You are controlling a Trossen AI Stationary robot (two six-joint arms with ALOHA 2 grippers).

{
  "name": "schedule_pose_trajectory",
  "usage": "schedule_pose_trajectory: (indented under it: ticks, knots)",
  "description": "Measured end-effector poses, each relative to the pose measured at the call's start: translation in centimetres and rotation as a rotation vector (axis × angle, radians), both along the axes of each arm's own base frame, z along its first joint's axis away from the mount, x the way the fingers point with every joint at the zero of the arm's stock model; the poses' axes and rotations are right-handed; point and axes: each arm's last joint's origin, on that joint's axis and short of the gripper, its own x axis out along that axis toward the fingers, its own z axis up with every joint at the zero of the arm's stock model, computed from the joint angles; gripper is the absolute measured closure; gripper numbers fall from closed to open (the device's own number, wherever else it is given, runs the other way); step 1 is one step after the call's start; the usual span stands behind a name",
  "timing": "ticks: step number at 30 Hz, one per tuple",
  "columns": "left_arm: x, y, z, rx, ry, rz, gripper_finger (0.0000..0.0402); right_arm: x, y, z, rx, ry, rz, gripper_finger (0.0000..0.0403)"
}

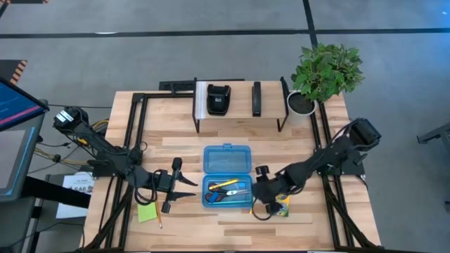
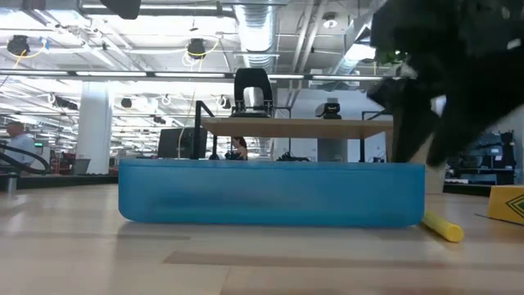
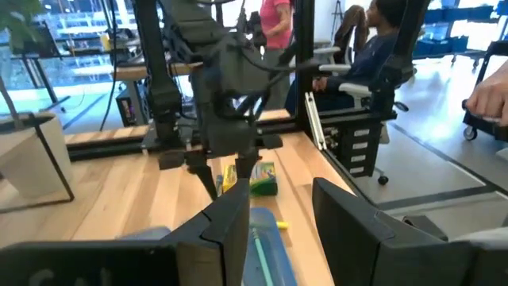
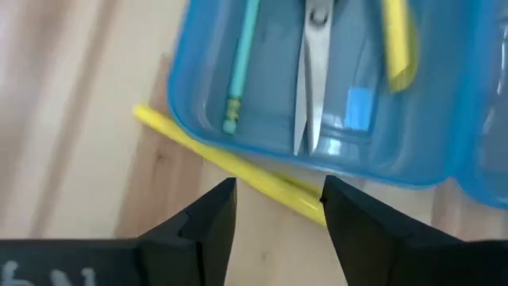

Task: Pack school essentials
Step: Put the yellow pen into the supply box

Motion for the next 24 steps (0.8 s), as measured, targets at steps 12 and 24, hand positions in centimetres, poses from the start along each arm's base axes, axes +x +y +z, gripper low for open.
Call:
schedule_pose_trajectory:
  ticks: [12,24]
  knots:
    - [0.0,0.0,-0.2,-0.007,0.023,0.002,0.0275,1.9,0.7,-1.8,-0.099,0.113,0.079,0.0181]
    - [0.0,0.0,-0.2,-0.019,0.024,0.003,0.0275,1.5,0.7,-3.7,-0.108,0.257,0.129,0.0211]
